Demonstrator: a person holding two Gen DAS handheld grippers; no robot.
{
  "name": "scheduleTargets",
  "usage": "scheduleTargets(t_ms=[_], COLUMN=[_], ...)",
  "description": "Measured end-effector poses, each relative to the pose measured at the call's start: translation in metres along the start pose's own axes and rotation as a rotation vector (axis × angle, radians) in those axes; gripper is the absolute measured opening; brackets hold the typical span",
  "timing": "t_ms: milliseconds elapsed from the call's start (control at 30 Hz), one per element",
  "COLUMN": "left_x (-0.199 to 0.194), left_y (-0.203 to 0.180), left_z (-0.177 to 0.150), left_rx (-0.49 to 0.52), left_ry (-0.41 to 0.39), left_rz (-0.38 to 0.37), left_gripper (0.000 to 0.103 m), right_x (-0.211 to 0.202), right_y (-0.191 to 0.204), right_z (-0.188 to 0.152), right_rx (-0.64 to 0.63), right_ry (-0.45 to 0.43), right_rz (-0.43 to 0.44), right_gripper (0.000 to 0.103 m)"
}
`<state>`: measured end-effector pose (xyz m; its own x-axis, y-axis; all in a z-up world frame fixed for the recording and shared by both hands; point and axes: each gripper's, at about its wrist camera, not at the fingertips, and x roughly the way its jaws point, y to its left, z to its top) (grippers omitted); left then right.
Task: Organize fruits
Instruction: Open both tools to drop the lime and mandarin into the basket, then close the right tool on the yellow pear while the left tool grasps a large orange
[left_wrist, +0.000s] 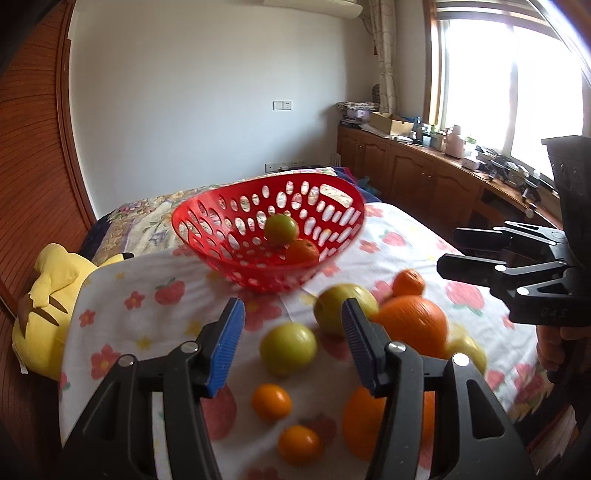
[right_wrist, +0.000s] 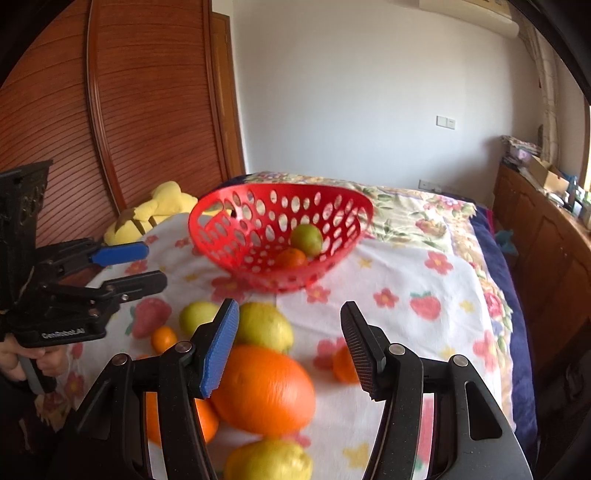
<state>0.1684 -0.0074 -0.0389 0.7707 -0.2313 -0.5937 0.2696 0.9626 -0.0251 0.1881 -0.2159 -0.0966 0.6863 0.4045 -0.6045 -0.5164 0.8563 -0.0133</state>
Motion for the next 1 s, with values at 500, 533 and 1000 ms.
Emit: scheduleTargets(t_ms=[500, 533, 1000], left_x=[-0.031, -0.030, -0.039], left_y=[-0.018, -0.018, -0.035], left_z=[-0.040, -0.041, -0.049], left_rx=[-0.041, -0.042, -0.029], left_ry=[0.004, 0.007, 0.001], left_rz=[-0.040, -0.039, -0.061], left_gripper=[0.059, 0.059, 0.060], right_x=[-0.030, -0.029, -0.020], right_y=[0.022, 0.023, 0.014], right_z=[-0.059, -0.063, -0.092], right_rx=[0.065, 0.067, 0.134], right_ry=[-0.006, -0.005, 0.019], right_rz=[-0.017, -0.021, -0.017], right_gripper=[0.064, 0.064, 0.067])
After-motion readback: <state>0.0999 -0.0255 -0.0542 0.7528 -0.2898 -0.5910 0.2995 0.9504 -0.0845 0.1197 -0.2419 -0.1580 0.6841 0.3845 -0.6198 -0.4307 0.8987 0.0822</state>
